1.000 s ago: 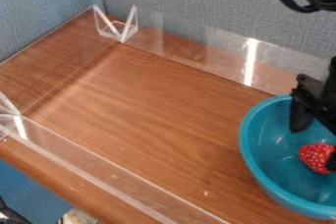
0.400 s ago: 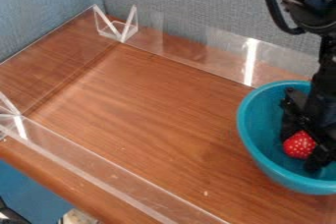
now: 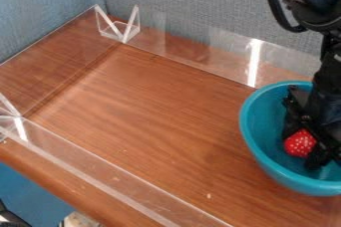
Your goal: Remove the strawberry from inside the blue bowl and put it on the table
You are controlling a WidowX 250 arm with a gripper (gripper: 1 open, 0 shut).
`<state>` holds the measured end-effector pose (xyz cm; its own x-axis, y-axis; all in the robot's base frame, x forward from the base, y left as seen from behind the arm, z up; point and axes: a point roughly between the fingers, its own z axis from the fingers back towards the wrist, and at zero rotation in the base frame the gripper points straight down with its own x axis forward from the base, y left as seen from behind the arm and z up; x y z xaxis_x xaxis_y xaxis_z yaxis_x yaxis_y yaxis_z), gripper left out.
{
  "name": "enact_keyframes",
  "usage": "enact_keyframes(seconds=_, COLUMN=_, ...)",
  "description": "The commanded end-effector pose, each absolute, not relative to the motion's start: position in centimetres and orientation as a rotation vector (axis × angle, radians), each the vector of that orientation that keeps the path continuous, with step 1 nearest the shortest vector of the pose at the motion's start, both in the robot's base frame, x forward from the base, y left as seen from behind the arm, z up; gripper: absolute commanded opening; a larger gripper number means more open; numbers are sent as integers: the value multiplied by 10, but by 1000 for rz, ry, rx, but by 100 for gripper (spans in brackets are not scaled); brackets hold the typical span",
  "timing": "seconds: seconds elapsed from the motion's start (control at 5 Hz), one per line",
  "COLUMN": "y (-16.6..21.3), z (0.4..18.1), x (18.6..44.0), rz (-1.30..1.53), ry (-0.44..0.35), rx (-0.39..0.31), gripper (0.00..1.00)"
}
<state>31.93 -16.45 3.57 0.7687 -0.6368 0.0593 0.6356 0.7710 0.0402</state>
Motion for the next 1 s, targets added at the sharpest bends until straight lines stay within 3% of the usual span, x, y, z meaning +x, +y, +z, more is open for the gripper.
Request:
enact_keyframes(seconds=0.0, y=-162, z=49, x=317, rz=-733, ry=-121, rx=19, gripper=0)
enact_keyframes(seconds=0.2, y=-158, z=57, x=319, rz=-742, ry=-119, rx=30, gripper=0)
enact_keyframes(seconds=0.6, y=-141, z=48, x=319, rz=-693, ry=-113, rx=56, gripper=0)
enact_keyframes(seconds=0.8, y=-136, z=60, x=312, rz=-641, ry=-112, rx=70, gripper=0)
